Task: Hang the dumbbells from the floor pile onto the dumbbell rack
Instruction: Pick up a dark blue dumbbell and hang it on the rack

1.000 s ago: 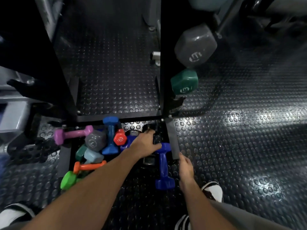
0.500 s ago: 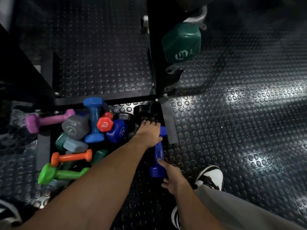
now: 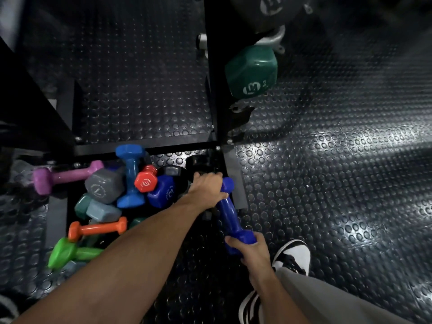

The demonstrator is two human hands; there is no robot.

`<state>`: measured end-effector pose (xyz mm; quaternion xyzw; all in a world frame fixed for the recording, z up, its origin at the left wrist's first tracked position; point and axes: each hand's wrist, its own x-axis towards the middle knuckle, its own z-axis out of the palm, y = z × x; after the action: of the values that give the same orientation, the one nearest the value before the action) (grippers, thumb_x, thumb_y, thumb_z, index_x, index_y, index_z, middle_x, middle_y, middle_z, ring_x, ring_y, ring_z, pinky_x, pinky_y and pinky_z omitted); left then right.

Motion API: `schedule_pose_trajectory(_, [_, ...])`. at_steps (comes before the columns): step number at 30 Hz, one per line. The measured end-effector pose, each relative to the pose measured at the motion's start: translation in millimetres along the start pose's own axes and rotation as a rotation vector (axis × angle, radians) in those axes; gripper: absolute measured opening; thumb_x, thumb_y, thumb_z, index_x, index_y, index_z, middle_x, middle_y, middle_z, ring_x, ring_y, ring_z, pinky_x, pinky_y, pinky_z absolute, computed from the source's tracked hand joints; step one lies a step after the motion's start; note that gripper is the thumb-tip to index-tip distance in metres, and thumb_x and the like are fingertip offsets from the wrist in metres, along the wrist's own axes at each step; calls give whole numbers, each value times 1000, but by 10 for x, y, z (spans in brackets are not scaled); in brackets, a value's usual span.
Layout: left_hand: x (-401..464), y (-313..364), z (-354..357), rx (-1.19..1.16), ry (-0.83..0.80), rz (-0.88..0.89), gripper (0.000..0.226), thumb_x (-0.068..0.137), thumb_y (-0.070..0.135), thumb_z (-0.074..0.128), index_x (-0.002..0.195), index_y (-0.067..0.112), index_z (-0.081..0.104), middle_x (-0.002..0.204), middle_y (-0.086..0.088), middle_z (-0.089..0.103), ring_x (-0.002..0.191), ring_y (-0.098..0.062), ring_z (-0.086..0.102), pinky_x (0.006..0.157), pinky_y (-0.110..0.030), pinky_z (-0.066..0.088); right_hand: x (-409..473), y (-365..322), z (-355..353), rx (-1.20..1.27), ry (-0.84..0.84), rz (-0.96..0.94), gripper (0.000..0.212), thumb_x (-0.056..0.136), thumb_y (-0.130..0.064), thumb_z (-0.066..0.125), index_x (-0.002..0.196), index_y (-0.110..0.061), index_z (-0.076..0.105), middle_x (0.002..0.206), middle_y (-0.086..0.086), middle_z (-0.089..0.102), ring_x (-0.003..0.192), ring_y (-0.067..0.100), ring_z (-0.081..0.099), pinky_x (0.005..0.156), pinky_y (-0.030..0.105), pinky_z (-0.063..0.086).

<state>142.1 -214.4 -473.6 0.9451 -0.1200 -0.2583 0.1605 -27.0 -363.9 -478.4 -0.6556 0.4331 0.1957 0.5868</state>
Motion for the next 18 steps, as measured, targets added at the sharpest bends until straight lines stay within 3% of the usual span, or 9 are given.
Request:
schedule_pose_trajectory(3, [-92,30,-211,-219,64,-47,49,85,48,74,117,16,54,113,-6,61,106,-27,60,98,-45,45,-35,-279,-176,164,24,-60,61,68,-8,93,117,-22,60,101,10,71,80,23,69,74,40,57])
schedule_pose_trajectory(6, [-175,55,-466,-502,133,-106,44,82,44,78,104,19,49,109,-6,58,98,-24,58,84,-37,46,-52,-671,-285,243,41,-183,64,70,-6,91,119,-33,60,106,8,70,82,26,69,82,46,57])
schedule_pose_trajectory(9, [-224,120,-725,-702,217,-212,47,79,42,80,102,16,48,107,-8,60,94,-24,58,77,-35,44,-103,-1195,-363,308,86,-318,68,71,-11,91,124,-36,57,115,5,66,88,21,70,76,37,59])
schedule_pose_trajectory(12, [-267,190,-913,-929,218,-348,55,80,39,81,115,12,49,105,-5,61,90,-20,61,70,-31,48,-93,-1727,-424,271,73,-453,68,73,-18,90,130,-32,54,118,3,64,93,16,69,77,31,56])
schedule_pose_trajectory(15, [-319,323,-1027,-1149,178,-414,57,84,34,79,124,13,44,106,-4,58,95,-26,64,77,-51,63,-79,-2253,-459,197,67,-548,58,73,-30,92,122,-34,61,118,2,66,91,15,70,80,31,57])
schedule_pose_trajectory(18, [-357,482,-1132,-1290,167,-386,49,92,24,73,130,15,42,115,-5,56,98,-30,64,69,-55,63,-21,-2716,-405,145,59,-595,47,74,-37,90,115,-32,68,115,1,68,91,15,70,79,34,60])
